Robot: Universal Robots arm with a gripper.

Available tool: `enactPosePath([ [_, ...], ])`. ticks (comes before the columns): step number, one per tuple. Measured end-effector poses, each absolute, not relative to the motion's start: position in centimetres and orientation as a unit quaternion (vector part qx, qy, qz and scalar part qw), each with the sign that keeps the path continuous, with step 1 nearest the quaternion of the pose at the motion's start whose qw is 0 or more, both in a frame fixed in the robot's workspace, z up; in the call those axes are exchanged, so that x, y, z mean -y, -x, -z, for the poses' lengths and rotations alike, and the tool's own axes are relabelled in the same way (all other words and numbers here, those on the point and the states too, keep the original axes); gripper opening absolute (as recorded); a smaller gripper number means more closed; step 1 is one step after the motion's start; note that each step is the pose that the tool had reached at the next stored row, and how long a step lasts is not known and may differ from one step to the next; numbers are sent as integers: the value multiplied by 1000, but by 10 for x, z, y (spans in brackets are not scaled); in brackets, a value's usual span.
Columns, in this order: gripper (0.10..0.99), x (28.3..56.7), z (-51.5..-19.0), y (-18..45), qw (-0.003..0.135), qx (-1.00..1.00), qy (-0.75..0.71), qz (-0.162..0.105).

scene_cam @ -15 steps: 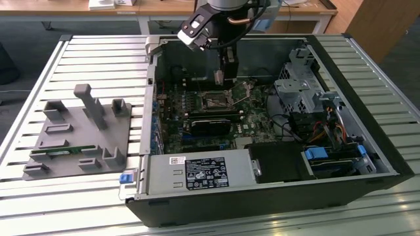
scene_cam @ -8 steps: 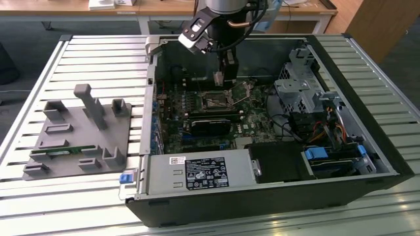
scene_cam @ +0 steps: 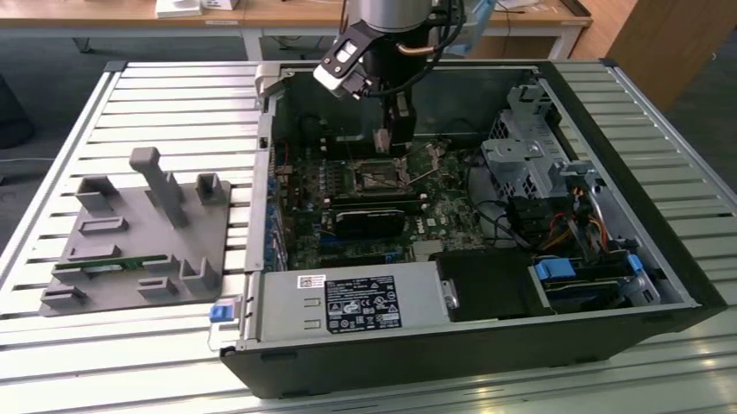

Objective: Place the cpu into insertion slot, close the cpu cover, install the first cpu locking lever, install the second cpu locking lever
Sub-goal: 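Place the cpu into insertion slot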

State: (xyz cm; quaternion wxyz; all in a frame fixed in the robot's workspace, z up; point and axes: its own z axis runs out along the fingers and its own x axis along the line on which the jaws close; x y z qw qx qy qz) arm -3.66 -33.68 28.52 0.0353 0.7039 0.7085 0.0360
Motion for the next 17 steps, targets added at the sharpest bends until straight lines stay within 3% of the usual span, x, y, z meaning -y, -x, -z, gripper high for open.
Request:
enactPosePath([
  [17,541,336,-272,37,35,-709,-703,-36],
])
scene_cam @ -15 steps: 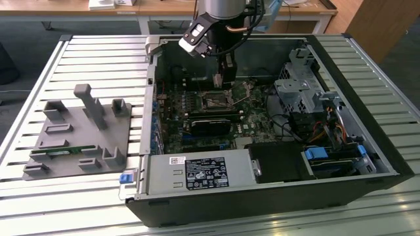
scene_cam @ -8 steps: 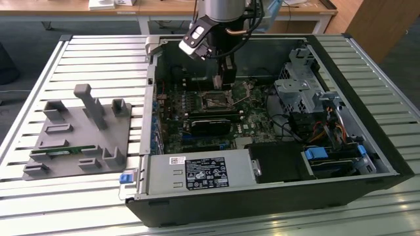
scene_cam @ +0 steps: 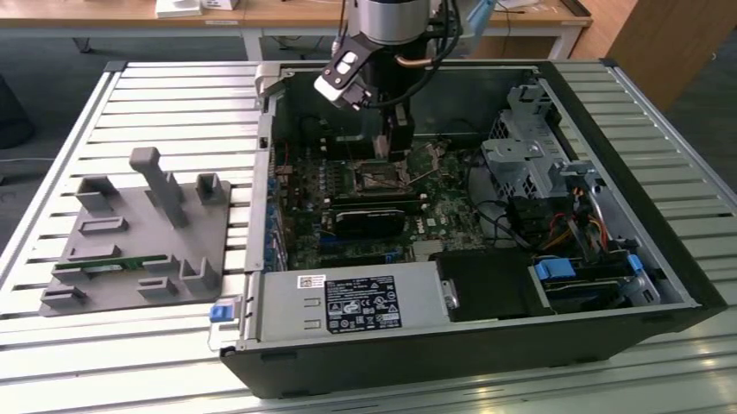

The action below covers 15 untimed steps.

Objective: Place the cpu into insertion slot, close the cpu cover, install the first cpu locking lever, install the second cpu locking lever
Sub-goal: 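Place the cpu into insertion slot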

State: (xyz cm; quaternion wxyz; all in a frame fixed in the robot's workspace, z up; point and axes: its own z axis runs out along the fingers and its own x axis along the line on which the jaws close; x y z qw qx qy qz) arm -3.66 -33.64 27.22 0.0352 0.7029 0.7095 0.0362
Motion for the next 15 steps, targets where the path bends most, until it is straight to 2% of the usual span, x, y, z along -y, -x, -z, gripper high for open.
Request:
enactPosePath([
  [15,541,333,-260,37,35,-710,-703,-36],
])
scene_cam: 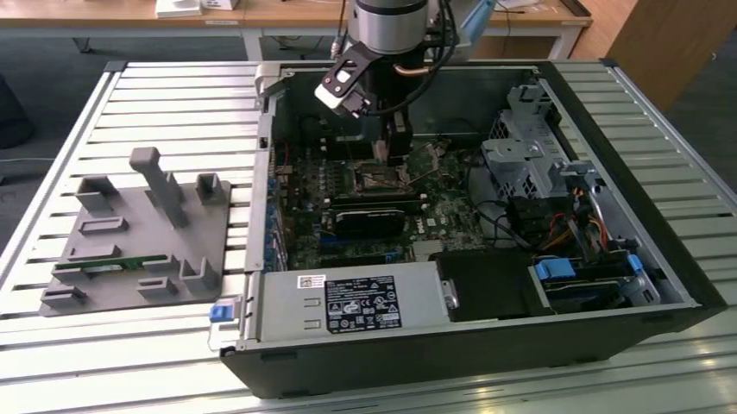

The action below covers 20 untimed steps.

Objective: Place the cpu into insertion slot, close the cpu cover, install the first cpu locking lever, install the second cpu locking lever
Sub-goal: 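Place the cpu into insertion slot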

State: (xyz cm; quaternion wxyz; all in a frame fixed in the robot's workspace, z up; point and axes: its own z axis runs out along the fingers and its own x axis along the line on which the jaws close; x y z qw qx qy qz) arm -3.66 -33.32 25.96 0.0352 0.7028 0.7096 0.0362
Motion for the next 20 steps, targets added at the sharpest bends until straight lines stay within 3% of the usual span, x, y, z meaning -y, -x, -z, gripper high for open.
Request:
enactPosePath([
  [20,541,330,-244,37,35,-710,-703,-36],
])
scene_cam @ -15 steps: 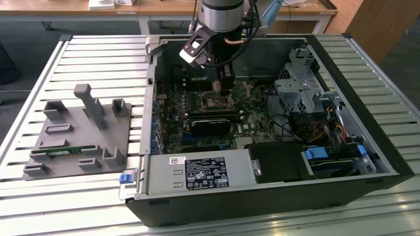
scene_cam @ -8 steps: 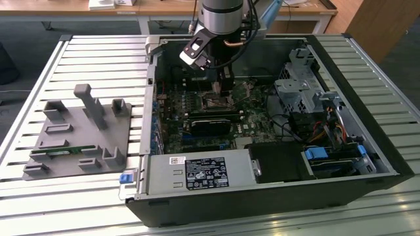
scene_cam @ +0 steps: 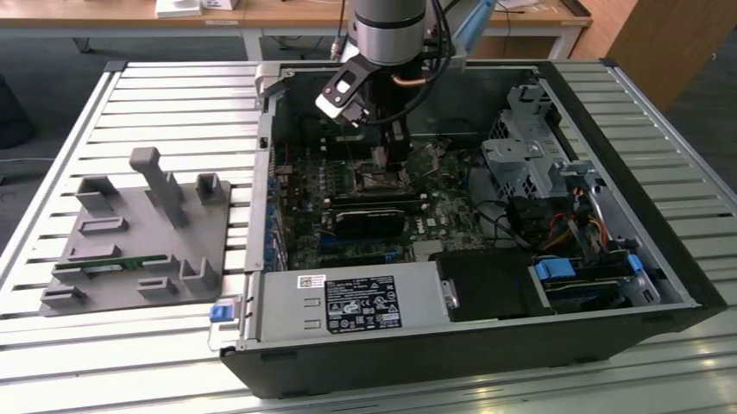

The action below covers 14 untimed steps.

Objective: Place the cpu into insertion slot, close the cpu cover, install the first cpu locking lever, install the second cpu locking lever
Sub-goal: 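Place the cpu into insertion slot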

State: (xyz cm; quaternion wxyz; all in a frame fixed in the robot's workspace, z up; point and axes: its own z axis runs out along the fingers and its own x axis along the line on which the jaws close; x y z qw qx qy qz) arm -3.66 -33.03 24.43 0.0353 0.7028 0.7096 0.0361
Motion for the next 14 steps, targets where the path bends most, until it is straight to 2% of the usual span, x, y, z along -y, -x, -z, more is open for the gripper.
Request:
enactPosePath([
  [14,541,330,-234,37,36,-710,-702,-35],
])
